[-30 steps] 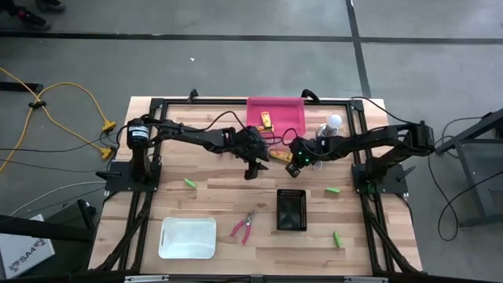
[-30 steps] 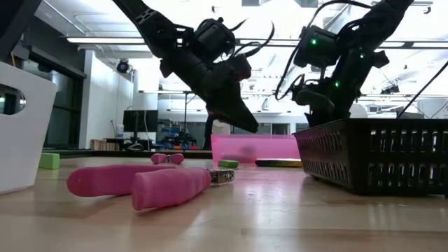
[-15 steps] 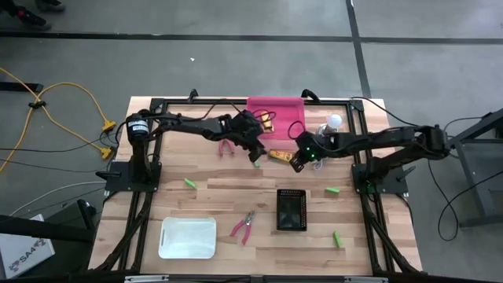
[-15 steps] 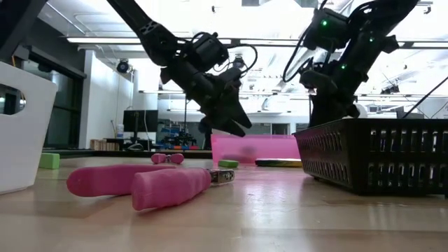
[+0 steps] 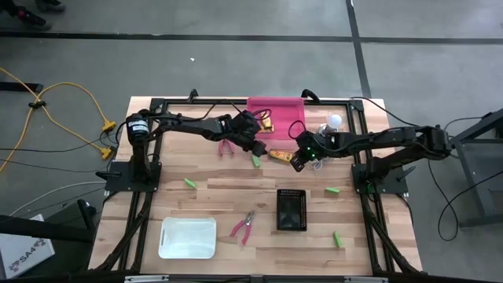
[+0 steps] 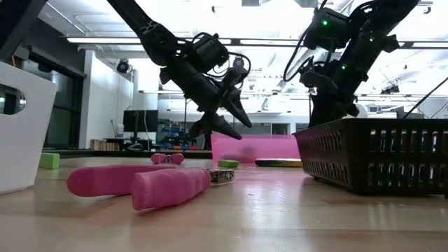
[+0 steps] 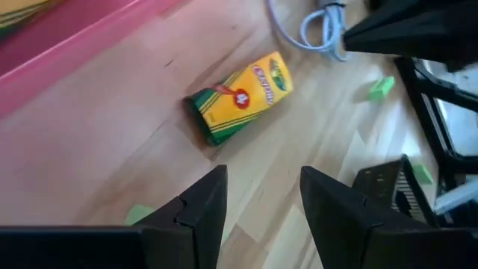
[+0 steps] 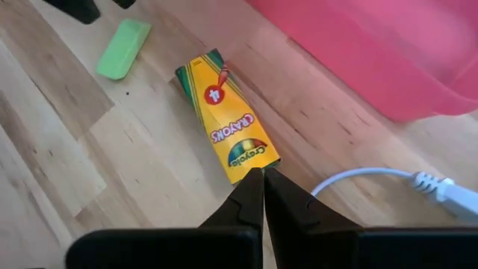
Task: Pick & Place School Supplies
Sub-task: Put the yellow crayon box into the pink bin
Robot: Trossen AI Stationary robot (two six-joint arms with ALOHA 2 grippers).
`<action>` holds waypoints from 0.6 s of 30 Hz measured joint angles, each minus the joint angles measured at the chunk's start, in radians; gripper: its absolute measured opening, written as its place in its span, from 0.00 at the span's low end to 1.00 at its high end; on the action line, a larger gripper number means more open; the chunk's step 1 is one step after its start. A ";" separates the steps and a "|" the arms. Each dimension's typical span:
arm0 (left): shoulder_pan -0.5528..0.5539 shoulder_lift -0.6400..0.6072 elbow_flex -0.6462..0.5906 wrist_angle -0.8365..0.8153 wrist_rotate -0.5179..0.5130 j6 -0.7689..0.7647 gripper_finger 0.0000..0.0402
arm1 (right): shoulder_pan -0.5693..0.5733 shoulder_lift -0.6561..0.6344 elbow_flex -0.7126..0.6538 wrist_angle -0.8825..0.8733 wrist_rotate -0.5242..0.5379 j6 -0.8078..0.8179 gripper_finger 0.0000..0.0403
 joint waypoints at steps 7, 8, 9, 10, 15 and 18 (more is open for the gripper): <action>-0.036 0.000 0.000 -0.006 -0.169 -0.102 0.41 | 0.000 0.000 0.000 -0.021 0.029 -0.026 0.00; -0.038 0.000 0.003 -0.012 -0.180 -0.116 0.41 | 0.000 0.000 0.000 -0.027 0.032 -0.031 0.00; -0.039 0.000 0.007 -0.016 -0.192 -0.133 0.41 | 0.000 0.000 0.000 -0.031 0.038 -0.038 0.00; -0.039 0.000 0.011 -0.017 -0.204 -0.151 0.41 | 0.000 0.000 0.000 -0.035 0.039 -0.043 0.00; -0.058 0.001 0.013 -0.014 -0.283 -0.196 0.37 | 0.000 0.000 0.000 -0.037 0.039 -0.043 0.00; -0.070 0.002 0.013 -0.013 -0.298 -0.207 0.35 | 0.000 0.000 0.000 -0.037 0.039 -0.043 0.00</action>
